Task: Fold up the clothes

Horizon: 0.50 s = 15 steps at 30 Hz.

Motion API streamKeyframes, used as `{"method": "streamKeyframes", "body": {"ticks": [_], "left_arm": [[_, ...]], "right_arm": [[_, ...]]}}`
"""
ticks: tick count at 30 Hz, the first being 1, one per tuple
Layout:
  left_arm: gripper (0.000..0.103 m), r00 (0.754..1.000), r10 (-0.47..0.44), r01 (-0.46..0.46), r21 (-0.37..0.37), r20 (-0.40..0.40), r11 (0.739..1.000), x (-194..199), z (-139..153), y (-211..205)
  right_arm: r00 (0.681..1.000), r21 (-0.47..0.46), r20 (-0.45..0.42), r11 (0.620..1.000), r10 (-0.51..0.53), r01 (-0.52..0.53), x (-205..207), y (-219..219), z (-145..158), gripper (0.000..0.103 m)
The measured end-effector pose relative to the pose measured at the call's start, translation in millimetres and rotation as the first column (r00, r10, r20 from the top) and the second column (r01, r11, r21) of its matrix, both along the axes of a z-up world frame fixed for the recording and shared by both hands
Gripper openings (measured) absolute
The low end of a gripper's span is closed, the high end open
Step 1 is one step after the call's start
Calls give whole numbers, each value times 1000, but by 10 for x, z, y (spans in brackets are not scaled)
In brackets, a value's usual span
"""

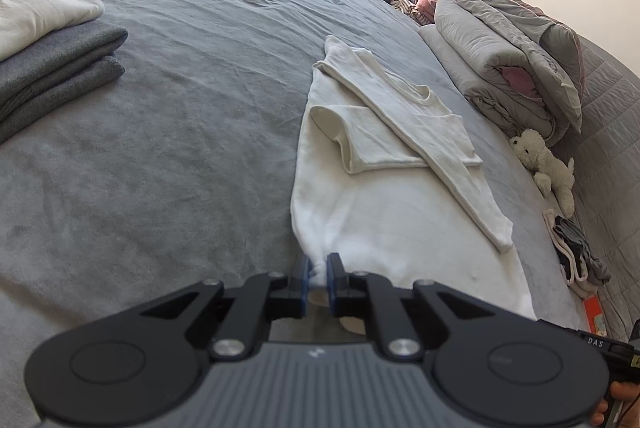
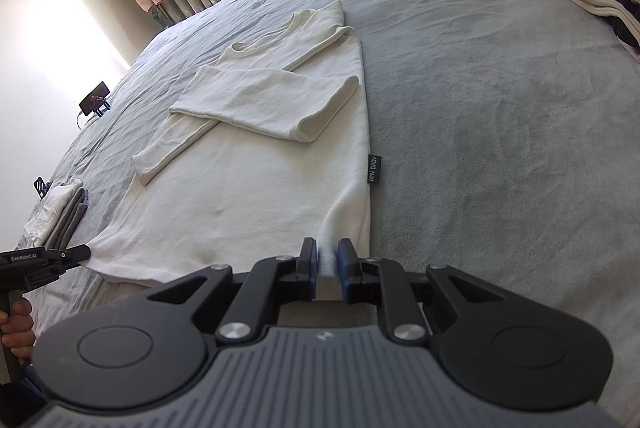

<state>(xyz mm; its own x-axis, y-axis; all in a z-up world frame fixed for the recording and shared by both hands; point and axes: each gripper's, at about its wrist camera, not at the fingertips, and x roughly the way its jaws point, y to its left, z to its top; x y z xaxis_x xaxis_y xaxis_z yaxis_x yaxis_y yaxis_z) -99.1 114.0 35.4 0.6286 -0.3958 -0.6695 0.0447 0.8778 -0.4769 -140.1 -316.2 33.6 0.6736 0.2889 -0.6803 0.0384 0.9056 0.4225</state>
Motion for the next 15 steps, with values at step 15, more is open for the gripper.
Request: {"method": "streamKeyframes", "body": {"ticks": [15], "left_arm": [[9, 1000, -2, 2, -4, 7, 1000, -5, 14, 2]], "right_arm": [[1000, -1, -1, 1000, 3, -3, -6, -1, -3, 18]]}}
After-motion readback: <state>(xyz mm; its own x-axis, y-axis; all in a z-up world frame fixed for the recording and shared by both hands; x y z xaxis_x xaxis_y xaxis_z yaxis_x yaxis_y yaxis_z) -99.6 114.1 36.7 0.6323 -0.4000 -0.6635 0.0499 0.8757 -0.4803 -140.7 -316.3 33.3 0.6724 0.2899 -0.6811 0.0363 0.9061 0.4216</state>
